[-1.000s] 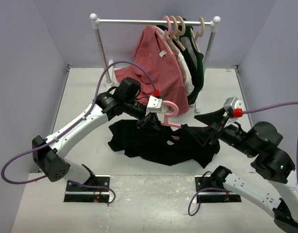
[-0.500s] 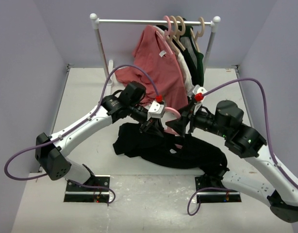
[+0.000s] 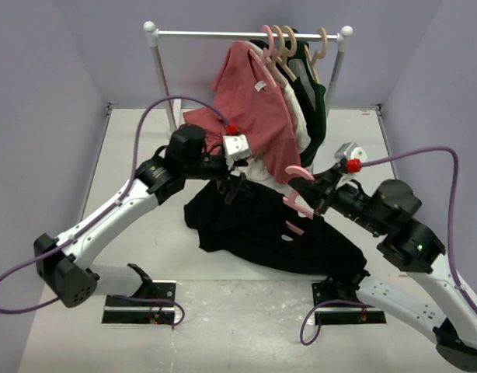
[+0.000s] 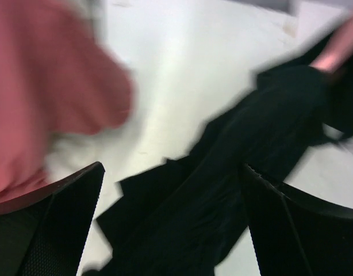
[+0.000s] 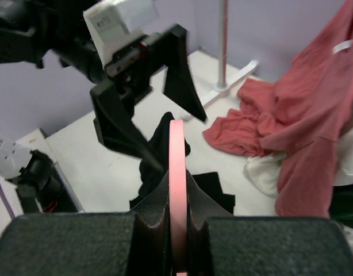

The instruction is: Place the t-shirt on the hanger

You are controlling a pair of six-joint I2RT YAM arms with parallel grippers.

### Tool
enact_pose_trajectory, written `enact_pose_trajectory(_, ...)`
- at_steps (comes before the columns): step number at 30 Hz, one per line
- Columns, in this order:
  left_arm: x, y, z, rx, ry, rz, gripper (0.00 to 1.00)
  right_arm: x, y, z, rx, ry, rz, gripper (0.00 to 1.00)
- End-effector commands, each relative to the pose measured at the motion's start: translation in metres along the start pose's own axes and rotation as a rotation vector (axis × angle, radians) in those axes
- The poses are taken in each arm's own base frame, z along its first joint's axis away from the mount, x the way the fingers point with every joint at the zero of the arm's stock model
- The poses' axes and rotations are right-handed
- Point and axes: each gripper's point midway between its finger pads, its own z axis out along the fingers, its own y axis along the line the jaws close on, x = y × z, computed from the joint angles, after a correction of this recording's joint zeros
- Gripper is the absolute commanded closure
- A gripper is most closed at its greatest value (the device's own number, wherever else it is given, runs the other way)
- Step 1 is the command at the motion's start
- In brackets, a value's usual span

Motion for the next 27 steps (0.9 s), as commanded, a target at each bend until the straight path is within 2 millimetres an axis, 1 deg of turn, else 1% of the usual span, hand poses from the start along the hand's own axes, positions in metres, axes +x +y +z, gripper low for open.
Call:
enact_pose_trajectory(1, -0.067, 0.063, -0.082, -0.564, -0.312, -0.108, 0.0, -0.046, -0.022, -0.024, 0.151, -0.174, -0.005, 1.0)
enact_pose_trajectory(2, -0.068, 0.063, -0.096, -0.616, -0.346, -0.121, 0.0, -0.051, -0.026, -0.029, 0.177, -0.192, -0.001, 1.0)
enact_pose_trajectory(3, -0.062, 0.058, -0.107, -0.635, -0.367, -0.122, 0.0, -0.056, -0.029, -0.035, 0.198, -0.211, 0.013, 1.0)
enact_pose_trajectory(4, -0.057, 0.054, -0.112, -0.639, -0.382, -0.131, 0.0, -0.06, -0.031, -0.04, 0.221, -0.228, 0.025, 1.0)
enact_pose_trajectory(6, -0.042, 0.047, -0.117, -0.638, -0.388, -0.142, 0.0, -0.076, -0.027, -0.055, 0.216, -0.273, 0.042, 1.0)
enact_pose_trajectory(8, -0.018, 0.043, -0.105, -0.605, -0.344, -0.143, 0.0, -0.091, -0.02, -0.066, 0.19, -0.303, 0.049, 1.0)
enact_pose_trajectory(10, -0.001, 0.034, -0.089, -0.522, -0.305, -0.119, 0.0, -0.106, -0.012, -0.075, 0.162, -0.326, 0.056, 1.0)
enact_pose_trajectory(11, 0.002, 0.033, -0.086, -0.51, -0.3, -0.116, 0.0, -0.104, -0.01, -0.075, 0.153, -0.313, 0.056, 1.0)
enact_pose_trajectory(13, 0.015, 0.028, -0.072, -0.448, -0.276, -0.097, 0.0, -0.115, -0.001, -0.083, 0.114, -0.316, 0.051, 1.0)
enact_pose_trajectory(14, 0.021, 0.032, -0.069, -0.463, -0.264, -0.104, 0.0, -0.117, 0.002, -0.085, 0.099, -0.313, 0.047, 1.0)
enact_pose_trajectory(16, 0.021, 0.043, -0.064, -0.497, -0.268, -0.097, 0.02, -0.116, 0.01, -0.089, 0.062, -0.295, 0.047, 1.0)
enact_pose_trajectory(17, 0.021, 0.048, -0.062, -0.504, -0.263, -0.098, 0.04, -0.12, 0.013, -0.094, 0.051, -0.303, 0.048, 1.0)
enact_pose_trajectory(18, 0.02, 0.052, -0.056, -0.497, -0.252, -0.102, 0.05, -0.119, 0.014, -0.095, 0.044, -0.299, 0.054, 1.0)
enact_pose_trajectory(20, 0.013, 0.051, -0.046, -0.451, -0.25, -0.103, 0.06, -0.118, 0.016, -0.095, 0.035, -0.293, 0.057, 1.0)
enact_pose_trajectory(21, 0.008, 0.05, -0.043, -0.428, -0.258, -0.105, 0.06, -0.116, 0.016, -0.094, 0.034, -0.285, 0.057, 1.0)
enact_pose_trajectory(25, -0.019, 0.028, -0.036, -0.28, -0.353, -0.057, 0.02, -0.108, 0.013, -0.083, 0.04, -0.248, 0.056, 1.0)
enact_pose_trajectory(26, -0.02, 0.027, -0.035, -0.274, -0.356, -0.058, 0.02, -0.106, 0.014, -0.081, 0.038, -0.241, 0.055, 1.0)
enact_pose_trajectory(27, -0.023, 0.022, -0.035, -0.247, -0.368, -0.047, 0.06, -0.105, 0.013, -0.08, 0.041, -0.238, 0.054, 1.0)
